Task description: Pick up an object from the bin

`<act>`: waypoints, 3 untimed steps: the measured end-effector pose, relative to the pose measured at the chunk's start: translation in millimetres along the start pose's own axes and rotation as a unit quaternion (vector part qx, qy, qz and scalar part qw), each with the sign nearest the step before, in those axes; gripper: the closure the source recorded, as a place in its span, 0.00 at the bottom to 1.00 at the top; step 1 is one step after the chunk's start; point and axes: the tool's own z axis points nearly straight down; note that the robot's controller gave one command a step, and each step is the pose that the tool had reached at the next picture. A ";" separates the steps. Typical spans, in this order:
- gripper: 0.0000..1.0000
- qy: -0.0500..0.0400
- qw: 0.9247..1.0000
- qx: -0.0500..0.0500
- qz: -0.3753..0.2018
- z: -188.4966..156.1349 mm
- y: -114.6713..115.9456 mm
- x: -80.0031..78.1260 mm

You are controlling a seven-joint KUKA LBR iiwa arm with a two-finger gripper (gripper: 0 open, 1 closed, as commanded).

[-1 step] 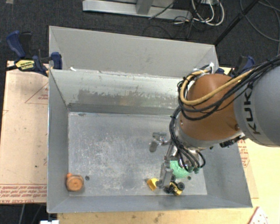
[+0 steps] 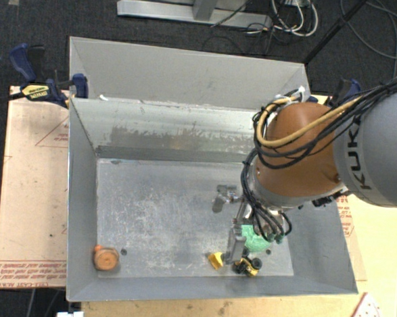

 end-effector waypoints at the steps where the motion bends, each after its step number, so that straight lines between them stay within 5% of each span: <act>1: 0.00 -0.002 1.000 0.000 0.012 39.8 -43.0 9.3; 3: 0.00 0.000 0.998 0.000 -0.056 87.5 -58.0 2.4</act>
Offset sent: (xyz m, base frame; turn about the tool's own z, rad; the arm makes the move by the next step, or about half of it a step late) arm -0.0001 -0.0609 -0.0740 -0.0359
